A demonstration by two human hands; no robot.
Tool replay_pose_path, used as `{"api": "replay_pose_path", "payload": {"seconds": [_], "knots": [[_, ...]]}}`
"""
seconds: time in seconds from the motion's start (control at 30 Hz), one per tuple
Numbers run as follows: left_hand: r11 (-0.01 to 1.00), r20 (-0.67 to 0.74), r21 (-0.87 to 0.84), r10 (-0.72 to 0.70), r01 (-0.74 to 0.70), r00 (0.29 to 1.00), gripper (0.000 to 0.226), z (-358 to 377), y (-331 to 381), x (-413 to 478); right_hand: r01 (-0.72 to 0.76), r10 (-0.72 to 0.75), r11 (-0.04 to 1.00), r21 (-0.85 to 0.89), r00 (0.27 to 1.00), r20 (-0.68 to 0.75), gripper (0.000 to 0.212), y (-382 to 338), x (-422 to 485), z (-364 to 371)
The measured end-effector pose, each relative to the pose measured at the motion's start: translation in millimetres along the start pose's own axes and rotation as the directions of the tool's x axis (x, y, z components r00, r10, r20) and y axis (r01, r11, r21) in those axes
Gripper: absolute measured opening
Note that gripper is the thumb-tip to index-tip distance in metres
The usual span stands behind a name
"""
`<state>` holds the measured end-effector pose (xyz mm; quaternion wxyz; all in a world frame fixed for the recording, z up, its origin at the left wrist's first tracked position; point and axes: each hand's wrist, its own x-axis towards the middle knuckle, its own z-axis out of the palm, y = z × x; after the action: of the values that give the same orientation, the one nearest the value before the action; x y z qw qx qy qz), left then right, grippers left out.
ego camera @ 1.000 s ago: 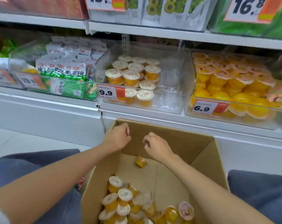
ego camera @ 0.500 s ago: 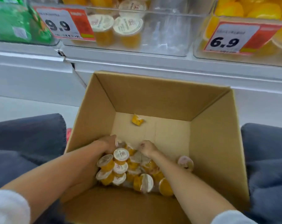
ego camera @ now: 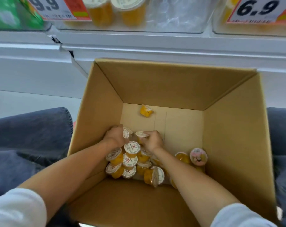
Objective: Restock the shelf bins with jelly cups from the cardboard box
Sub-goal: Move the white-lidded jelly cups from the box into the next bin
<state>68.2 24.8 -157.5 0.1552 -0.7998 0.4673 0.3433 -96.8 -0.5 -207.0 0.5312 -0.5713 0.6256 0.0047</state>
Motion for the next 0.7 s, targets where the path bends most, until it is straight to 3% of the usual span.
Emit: {"api": "replay_pose_path", "payload": {"seconds": [0.2, 0.33, 0.4, 0.53, 0.7], "knots": [[0.982, -0.217, -0.144, 0.091, -0.124, 0.972, 0.059, -33, 27, -28, 0.292, -0.329, 0.933, -0.209, 0.929, -0.171, 0.045, -32, -37, -65], [0.929, -0.416, -0.212, 0.195, -0.303, 0.888, 0.038, -82, 46, -60, 0.419, -0.499, 0.857, -0.299, 0.817, -0.287, 0.044, -71, -71, -113], [0.897, -0.504, -0.239, 0.213, -0.372, 0.837, 0.039, -110, 47, -80, 0.480, -0.579, 0.810, -0.338, 0.749, -0.323, 0.043, -96, -96, -138], [0.806, -0.706, -0.280, 0.196, -0.522, 0.681, 0.052, -175, 49, -129, 0.599, -0.702, 0.712, -0.365, 0.599, -0.385, 0.042, -154, -148, -184], [0.707, -0.914, -0.167, 0.150, -0.687, 0.377, 0.054, -270, 60, -180, 0.749, -0.742, 0.597, -0.286, 0.381, -0.551, 0.043, -239, -177, -221]]}}
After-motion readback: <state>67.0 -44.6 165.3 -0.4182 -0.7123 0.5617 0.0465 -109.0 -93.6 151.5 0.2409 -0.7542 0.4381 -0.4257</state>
